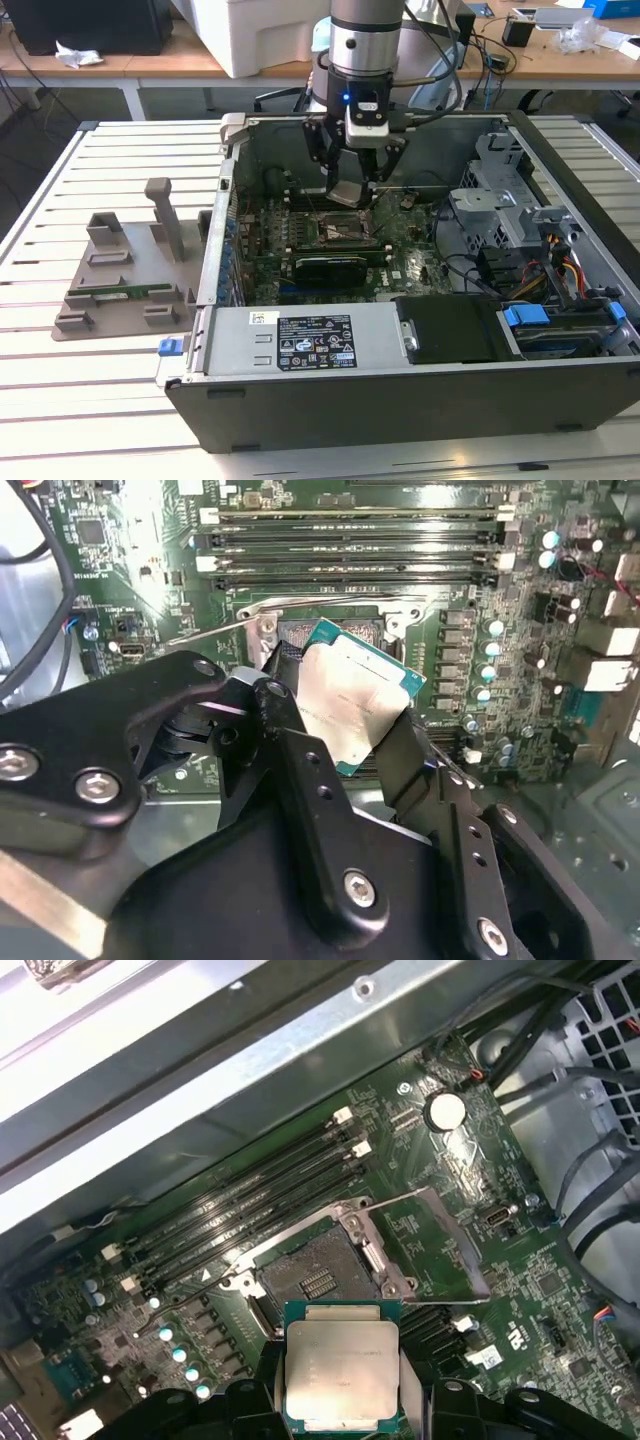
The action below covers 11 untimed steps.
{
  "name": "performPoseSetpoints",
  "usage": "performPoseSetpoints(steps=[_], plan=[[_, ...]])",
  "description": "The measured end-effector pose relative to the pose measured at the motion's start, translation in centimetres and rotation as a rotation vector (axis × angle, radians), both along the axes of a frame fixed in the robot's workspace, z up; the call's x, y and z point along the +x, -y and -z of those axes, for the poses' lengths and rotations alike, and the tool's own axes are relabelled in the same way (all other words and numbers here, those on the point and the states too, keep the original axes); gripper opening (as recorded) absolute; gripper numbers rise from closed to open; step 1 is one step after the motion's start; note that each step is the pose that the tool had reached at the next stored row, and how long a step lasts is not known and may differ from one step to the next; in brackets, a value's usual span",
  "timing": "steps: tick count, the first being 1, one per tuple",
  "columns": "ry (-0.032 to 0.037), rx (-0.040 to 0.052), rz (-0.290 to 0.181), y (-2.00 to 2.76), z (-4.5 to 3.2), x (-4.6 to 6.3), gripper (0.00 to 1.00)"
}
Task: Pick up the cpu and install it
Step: 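Place the cpu into insertion slot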
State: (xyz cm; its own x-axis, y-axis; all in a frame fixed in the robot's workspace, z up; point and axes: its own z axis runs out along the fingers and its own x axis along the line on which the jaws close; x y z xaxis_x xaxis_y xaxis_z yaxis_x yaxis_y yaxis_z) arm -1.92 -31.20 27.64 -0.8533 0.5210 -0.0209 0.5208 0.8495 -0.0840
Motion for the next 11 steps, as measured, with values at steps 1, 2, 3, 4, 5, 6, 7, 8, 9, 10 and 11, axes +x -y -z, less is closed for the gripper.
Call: performPoseSetpoints(steps=[1,2,3,4,5,6,7,8,9,10,11], plan=[[0.0000,-0.0002,0.013,0.00,0.00,0.00,0.54],[0.0000,-0.0004,0.021,0.00,0.00,0.00,0.54],[0.0000,-0.0007,0.039,0.00,0.00,0.00,0.54],[0.0000,-0.0009,0.058,0.00,0.00,0.00,0.54],[0.0000,-0.0012,0.077,0.00,0.00,0.00,0.54],[0.0000,-0.0013,0.094,0.00,0.00,0.00,0.54],[0.0000,-0.0014,0.103,0.00,0.00,0.00,0.54],[0.0000,-0.0014,0.110,0.00,0.00,0.00,0.54],[0.0000,-0.0013,0.125,0.00,0.00,0.00,0.54],[0.0000,-0.0014,0.144,0.00,0.00,0.00,0.54],[-0.0001,-0.0014,0.154,0.00,0.00,0.00,0.54]])
